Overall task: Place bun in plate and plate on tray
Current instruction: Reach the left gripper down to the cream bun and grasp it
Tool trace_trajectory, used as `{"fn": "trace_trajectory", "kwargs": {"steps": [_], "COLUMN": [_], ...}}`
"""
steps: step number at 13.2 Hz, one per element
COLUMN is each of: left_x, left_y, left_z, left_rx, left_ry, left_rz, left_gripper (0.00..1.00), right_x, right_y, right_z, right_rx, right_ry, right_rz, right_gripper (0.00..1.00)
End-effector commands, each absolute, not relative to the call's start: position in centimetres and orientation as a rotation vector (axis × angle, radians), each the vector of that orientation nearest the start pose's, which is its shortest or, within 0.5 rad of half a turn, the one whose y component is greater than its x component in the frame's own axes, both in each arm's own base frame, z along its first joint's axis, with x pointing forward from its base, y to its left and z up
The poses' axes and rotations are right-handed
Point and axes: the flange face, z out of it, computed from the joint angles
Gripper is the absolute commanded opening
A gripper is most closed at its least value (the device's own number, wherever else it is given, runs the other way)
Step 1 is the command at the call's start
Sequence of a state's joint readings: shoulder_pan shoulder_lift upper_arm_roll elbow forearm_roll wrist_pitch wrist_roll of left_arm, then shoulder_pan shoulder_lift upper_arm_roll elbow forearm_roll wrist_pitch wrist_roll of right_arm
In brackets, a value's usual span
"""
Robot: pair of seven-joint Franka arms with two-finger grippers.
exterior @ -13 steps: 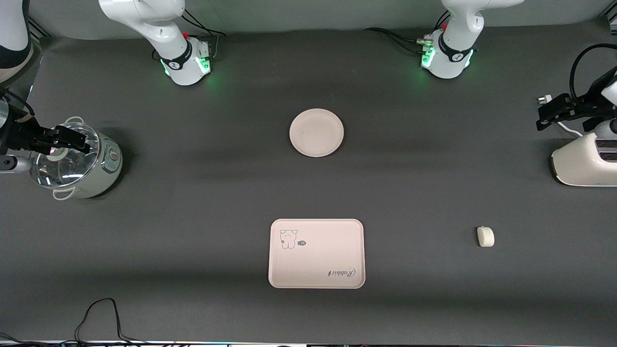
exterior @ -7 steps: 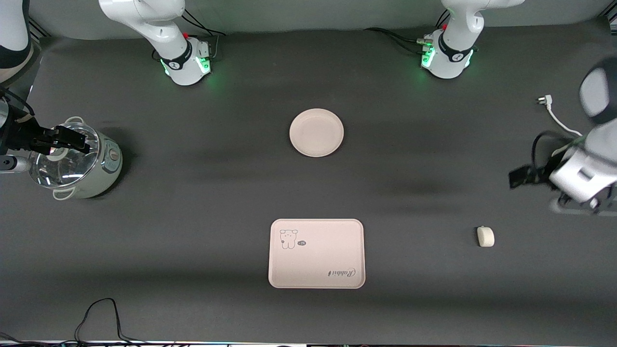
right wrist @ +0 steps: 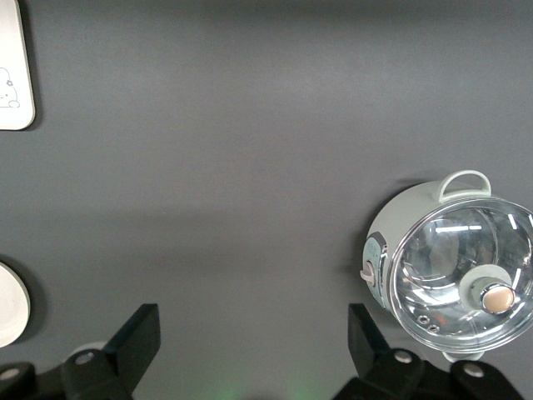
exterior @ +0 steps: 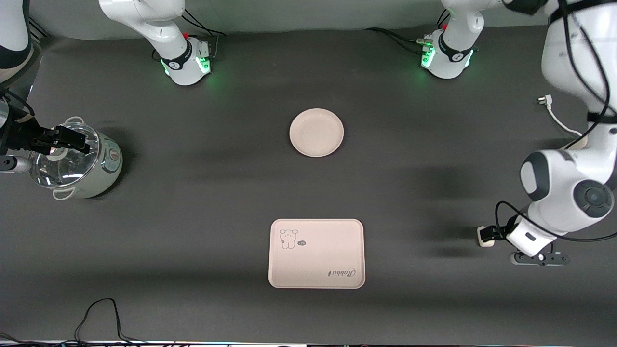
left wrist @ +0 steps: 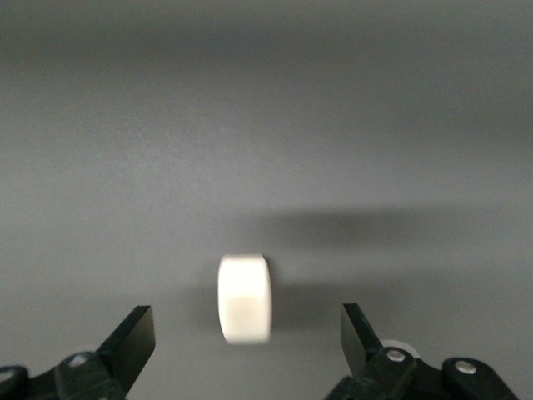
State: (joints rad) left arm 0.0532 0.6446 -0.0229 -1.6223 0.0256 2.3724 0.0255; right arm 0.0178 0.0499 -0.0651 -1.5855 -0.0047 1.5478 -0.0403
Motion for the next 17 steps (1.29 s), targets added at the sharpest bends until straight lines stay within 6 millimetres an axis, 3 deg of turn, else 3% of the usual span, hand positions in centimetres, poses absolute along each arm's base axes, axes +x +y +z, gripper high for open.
{"fn": "trace_trajectory", "kwargs": {"steps": [1,3,5,8,12,14,16,17], "left_x": [70.7,70.4,70.1,70.1,69.8,69.9,70.6,70.7], "left_y": [3.0,2.9,2.7,2.8,2.5,2.1,1.2,0.5], "left_z": [22.2,21.0,20.6,20.6,20.1,21.3,24.7,27.4], "left_rx": [-3.133,-3.137,-3.138,-3.141,-3.165,-3.166,-3.167,-3.167], "left_ry": [-0.029,-0.07,-0.104,-0.104,-0.141,-0.133,-0.108,-0.094], "left_rz": [-0.164,-0.135,-0.107,-0.095,-0.071,-0.037,0.002,0.034], "left_gripper": [1.0,0.99,0.85,0.4,0.01,0.01,0.05,0.05], "right_x": [55.9,55.9,55.9,55.9,55.9,55.9,55.9,55.9], "right_y": [-2.7,-2.8,-2.7,-2.8,-2.7,-2.7,-2.7,-2.6], "right_z": [59.1,59.1,59.1,59.1,59.1,59.1,59.1,59.1], "right_rx": [-3.163,-3.163,-3.163,-3.163,-3.161,-3.161,-3.163,-3.163], "right_ry": [-0.03,-0.028,-0.03,-0.028,-0.03,-0.03,-0.03,-0.032], "right_rz": [0.123,0.123,0.126,0.126,0.126,0.126,0.126,0.126], "right_gripper": [1.0,1.0,1.0,1.0,1.0,1.0,1.0,1.0]}}
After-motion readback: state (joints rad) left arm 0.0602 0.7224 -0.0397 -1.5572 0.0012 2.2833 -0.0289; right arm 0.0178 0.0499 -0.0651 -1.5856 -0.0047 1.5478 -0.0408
